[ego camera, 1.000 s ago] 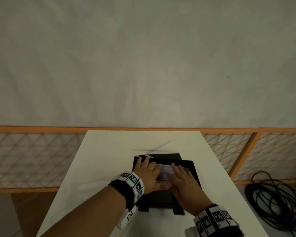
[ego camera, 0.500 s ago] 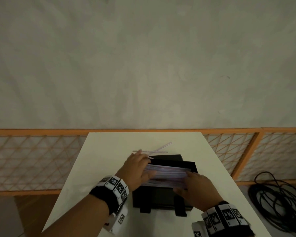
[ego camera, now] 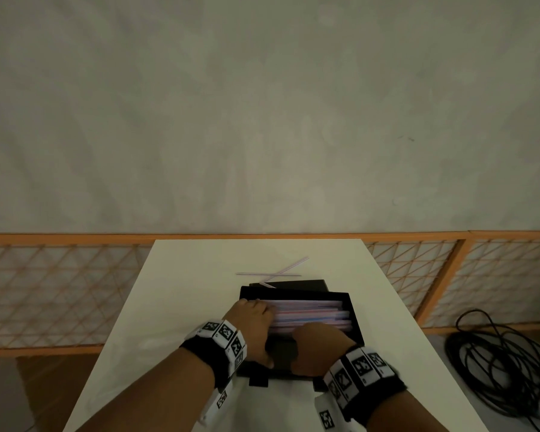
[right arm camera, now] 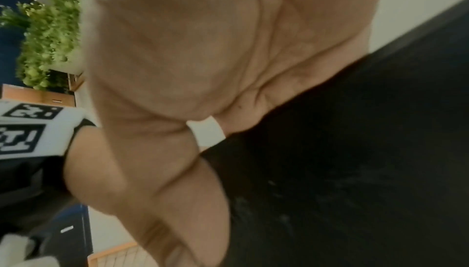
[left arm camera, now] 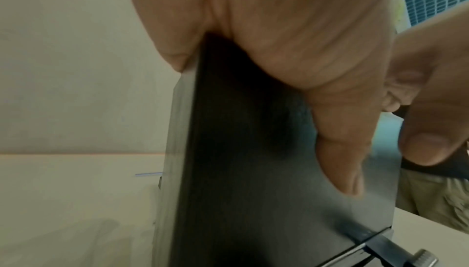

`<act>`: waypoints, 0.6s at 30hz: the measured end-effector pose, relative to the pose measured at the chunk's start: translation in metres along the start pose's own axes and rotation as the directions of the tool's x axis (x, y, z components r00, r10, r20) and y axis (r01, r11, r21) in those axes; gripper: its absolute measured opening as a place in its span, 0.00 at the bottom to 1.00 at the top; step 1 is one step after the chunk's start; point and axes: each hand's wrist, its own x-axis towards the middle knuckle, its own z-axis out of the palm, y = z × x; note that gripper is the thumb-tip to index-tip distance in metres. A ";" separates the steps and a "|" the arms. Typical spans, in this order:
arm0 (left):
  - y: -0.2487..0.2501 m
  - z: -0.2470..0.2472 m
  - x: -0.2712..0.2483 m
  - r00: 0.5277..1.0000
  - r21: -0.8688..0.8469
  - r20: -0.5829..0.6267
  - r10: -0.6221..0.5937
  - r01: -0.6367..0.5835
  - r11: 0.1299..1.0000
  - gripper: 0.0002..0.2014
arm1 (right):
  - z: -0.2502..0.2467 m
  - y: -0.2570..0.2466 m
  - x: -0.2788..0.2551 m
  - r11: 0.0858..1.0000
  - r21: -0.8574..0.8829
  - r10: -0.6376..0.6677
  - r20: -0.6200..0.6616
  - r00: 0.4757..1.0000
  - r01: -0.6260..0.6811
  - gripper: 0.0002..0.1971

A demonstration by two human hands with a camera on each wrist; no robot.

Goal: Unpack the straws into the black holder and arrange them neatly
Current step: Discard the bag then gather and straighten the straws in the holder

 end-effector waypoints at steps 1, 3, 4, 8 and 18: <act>-0.001 0.001 -0.001 1.000 -0.011 -0.007 -0.007 0.007 1.000 0.54 | -0.002 -0.002 0.005 1.000 -0.011 0.012 0.057 0.998 -0.011 0.22; -0.001 0.002 0.000 1.000 -0.029 -0.017 -0.017 0.016 0.999 0.57 | -0.008 -0.005 0.013 0.999 -0.016 0.044 0.147 0.988 -0.042 0.25; -0.001 0.002 0.000 1.000 -0.036 -0.019 -0.020 0.019 0.999 0.58 | -0.008 -0.007 0.019 0.999 -0.005 0.051 0.184 0.982 -0.051 0.28; 0.000 0.000 -0.001 0.999 -0.057 -0.010 -0.033 0.033 0.998 0.59 | 0.000 -0.005 0.037 0.997 0.007 0.075 0.204 0.976 -0.078 0.33; 0.003 0.005 -0.001 0.996 -0.027 -0.050 -0.074 0.073 0.997 0.56 | -0.004 -0.008 0.045 0.982 0.076 0.153 0.192 0.969 -0.170 0.27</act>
